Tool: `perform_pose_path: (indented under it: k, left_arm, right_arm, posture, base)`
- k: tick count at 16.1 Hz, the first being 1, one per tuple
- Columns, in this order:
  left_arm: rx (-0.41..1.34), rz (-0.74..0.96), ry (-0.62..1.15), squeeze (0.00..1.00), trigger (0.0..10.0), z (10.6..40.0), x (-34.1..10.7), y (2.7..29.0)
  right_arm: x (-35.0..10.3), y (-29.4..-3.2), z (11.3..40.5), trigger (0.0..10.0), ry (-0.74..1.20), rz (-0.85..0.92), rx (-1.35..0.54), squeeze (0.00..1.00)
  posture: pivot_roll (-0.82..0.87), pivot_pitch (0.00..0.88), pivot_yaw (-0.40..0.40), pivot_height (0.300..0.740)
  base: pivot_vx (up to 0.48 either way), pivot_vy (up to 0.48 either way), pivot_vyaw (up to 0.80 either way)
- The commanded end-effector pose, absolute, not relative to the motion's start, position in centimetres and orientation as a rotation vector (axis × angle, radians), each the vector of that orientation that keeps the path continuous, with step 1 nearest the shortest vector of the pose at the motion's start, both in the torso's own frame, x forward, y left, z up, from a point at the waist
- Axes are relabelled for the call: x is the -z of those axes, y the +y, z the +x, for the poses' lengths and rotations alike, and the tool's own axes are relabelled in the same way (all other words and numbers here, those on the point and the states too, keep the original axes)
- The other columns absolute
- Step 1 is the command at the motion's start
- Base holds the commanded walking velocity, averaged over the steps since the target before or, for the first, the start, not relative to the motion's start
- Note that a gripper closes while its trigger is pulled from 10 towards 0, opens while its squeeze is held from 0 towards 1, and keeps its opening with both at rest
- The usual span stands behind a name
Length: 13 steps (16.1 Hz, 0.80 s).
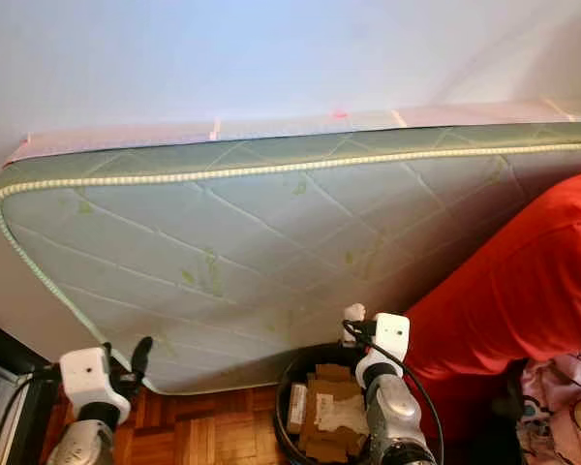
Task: Clean up the room
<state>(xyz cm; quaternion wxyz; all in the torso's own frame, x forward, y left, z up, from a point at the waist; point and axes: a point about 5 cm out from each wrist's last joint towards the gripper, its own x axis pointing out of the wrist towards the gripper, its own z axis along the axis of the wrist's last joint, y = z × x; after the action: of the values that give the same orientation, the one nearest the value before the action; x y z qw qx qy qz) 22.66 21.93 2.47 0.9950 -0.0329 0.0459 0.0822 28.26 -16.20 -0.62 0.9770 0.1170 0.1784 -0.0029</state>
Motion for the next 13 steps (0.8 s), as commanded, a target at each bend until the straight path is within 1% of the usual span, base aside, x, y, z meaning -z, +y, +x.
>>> perform_pose_path:
  k: [1,4,9,10,11,13]
  left_arm:
    - [-0.180,-0.071,0.098,0.00,10.0,22.57,-2.62,22.27]
    - [-0.182,-0.075,0.089,0.00,10.0,22.97,-2.93,22.20]
    - [-0.178,-0.096,0.095,0.00,10.0,22.63,-3.17,21.51]
    - [-0.180,-0.098,0.095,0.00,10.0,22.55,-3.21,21.49]
    - [-0.188,-0.101,0.095,0.00,10.0,22.39,-3.27,21.55]
    - [-0.201,-0.108,0.092,0.00,10.0,22.29,-3.45,21.74]
  right_arm:
    - [0.91,-16.65,27.82,10.0,0.363,0.242,0.025,0.00]
    - [0.89,-16.63,27.85,10.0,0.363,0.240,0.018,0.00]
    - [1.49,-16.44,27.44,10.0,0.414,0.227,0.017,0.00]
    - [1.56,-16.36,27.41,10.0,0.421,0.227,0.011,0.00]
    - [1.64,-16.38,27.30,10.0,0.423,0.228,0.005,0.00]
    - [1.87,-16.50,27.14,10.0,0.442,0.226,0.001,0.00]
  posture:
    - [0.07,0.150,-0.057,0.720]
    - [0.07,0.153,-0.058,0.695]
    - [0.08,0.173,-0.062,0.695]
    - [0.09,0.176,-0.063,0.690]
    - [0.09,0.187,-0.064,0.675]
    - [0.10,0.201,-0.067,0.670]
  base:
    - [0.000,0.000,0.00]
    - [0.000,0.000,0.00]
    - [0.000,0.000,0.00]
    - [0.000,0.000,0.00]
    - [0.000,0.000,0.00]
    - [0.000,0.000,0.00]
